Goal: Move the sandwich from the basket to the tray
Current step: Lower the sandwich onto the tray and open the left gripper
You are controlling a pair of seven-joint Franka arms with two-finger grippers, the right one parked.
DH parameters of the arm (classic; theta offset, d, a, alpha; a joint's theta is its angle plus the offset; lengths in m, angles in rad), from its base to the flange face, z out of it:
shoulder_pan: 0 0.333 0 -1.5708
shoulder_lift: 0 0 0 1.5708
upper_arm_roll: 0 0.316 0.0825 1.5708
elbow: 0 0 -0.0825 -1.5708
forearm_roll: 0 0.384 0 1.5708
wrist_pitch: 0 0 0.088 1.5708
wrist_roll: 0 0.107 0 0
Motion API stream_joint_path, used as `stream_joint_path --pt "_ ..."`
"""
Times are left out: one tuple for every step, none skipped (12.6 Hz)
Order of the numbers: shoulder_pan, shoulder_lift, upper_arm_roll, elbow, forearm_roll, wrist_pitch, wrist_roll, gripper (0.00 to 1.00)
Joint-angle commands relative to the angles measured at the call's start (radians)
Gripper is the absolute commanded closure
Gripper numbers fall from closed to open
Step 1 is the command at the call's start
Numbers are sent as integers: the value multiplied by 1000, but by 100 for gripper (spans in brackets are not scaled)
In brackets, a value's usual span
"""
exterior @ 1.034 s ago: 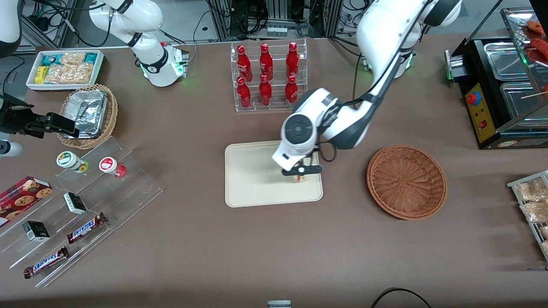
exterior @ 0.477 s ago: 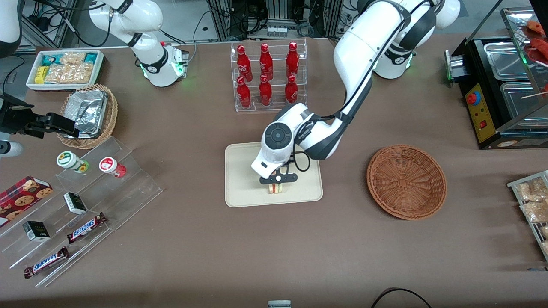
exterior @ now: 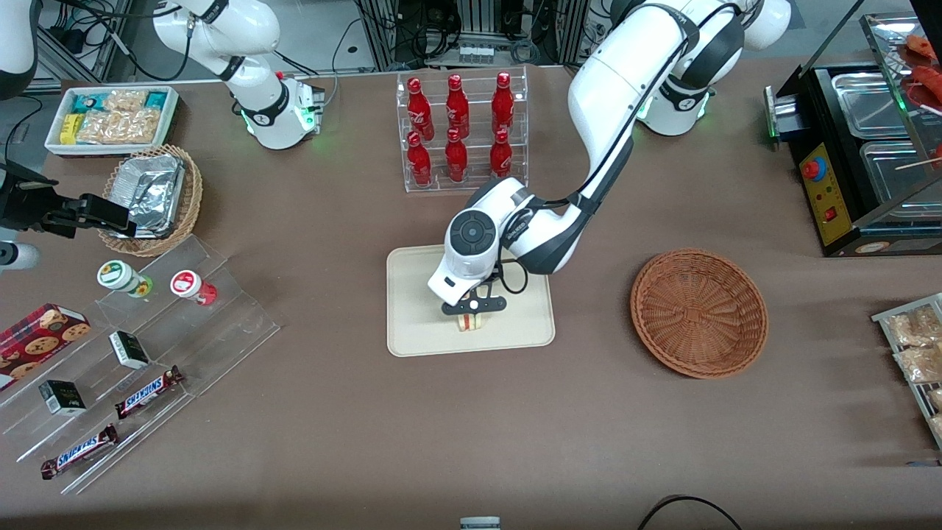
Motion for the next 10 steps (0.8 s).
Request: stream_joint_path --pt "-11 -3 11 50 -11 -19 -14 0" --pt "-6 -18 11 61 -11 -40 -13 0" --pt "-5 -25 11 87 -11 -72 -13 0" --pt "-2 -29 14 120 -11 -117 -7 0" --pt "14 -35 13 144 -11 -157 -5 0" --pt "20 -66 14 144 -11 -183 -5 0" --pt "20 -97 17 141 4 -194 -5 0" --pt "23 -126 23 136 10 -215 -5 0" --pt "44 -146 25 136 9 -241 -4 0" --pt "66 -163 25 136 9 -255 -4 0"
